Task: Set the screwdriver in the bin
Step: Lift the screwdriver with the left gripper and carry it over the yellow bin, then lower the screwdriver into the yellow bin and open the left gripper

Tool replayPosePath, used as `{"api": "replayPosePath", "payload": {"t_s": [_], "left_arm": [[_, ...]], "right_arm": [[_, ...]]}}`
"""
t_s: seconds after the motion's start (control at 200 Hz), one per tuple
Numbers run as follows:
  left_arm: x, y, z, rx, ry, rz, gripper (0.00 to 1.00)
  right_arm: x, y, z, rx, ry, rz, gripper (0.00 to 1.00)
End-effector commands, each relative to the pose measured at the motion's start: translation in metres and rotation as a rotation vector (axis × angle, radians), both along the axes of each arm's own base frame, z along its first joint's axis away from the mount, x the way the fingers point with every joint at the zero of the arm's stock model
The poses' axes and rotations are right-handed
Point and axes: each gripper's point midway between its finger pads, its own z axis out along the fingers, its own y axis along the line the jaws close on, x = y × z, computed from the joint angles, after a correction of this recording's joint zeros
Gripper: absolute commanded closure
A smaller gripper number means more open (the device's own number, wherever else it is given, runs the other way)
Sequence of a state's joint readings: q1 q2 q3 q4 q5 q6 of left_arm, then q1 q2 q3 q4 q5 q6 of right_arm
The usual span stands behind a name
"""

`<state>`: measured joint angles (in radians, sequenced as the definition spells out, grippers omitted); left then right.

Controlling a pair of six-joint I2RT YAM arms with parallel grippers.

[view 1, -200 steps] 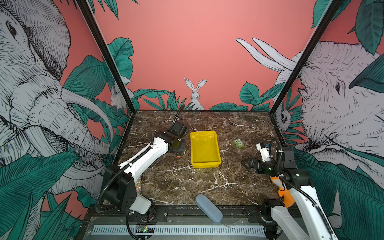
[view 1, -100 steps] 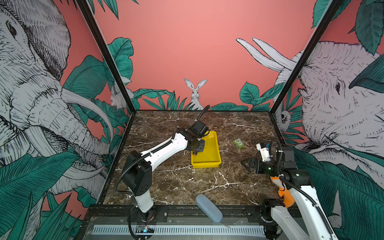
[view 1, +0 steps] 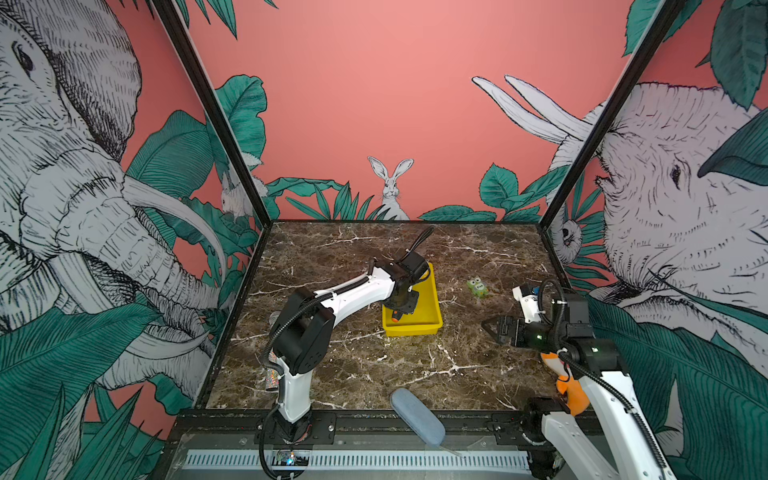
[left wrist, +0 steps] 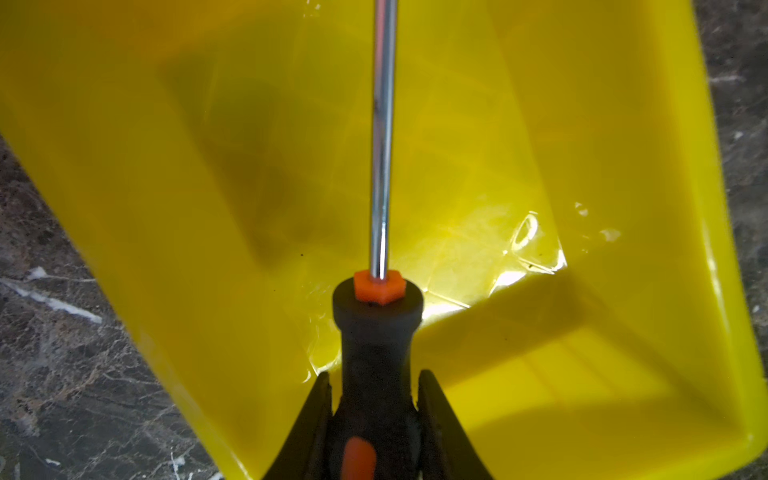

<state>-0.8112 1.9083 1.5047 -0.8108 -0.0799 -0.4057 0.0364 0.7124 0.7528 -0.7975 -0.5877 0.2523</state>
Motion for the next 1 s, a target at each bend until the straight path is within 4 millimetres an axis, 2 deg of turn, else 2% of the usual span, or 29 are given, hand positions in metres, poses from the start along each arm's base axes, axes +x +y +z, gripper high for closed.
{"api": "replayPosePath", "payload": {"t_s": [0.0,0.325,0.615,0.851,0.996], "left_arm": [[-0.001,-0.008,0.001,-0.015,0.004,-0.033,0.95],[-0.002,-0.012,-0.019,-0.009,0.043,-0.039,0.92],[-0.002,-0.016,-0.031,-0.007,0.069,-0.033,0.8],[0.0,-0.019,-0.032,-0.009,0.079,-0.018,0.75],[0.001,-0.019,-0.029,-0.011,0.076,-0.015,0.67]], "right_arm": [[0.001,0.001,-0.001,0.01,-0.005,0.005,0.01],[0.001,0.001,-0.002,0.011,-0.005,0.004,0.01],[0.002,0.001,-0.003,0.012,0.0,0.004,0.01],[0.002,0.002,-0.002,0.014,-0.003,0.005,0.01],[0.002,0.002,-0.003,0.014,0.001,0.005,0.01]]}}
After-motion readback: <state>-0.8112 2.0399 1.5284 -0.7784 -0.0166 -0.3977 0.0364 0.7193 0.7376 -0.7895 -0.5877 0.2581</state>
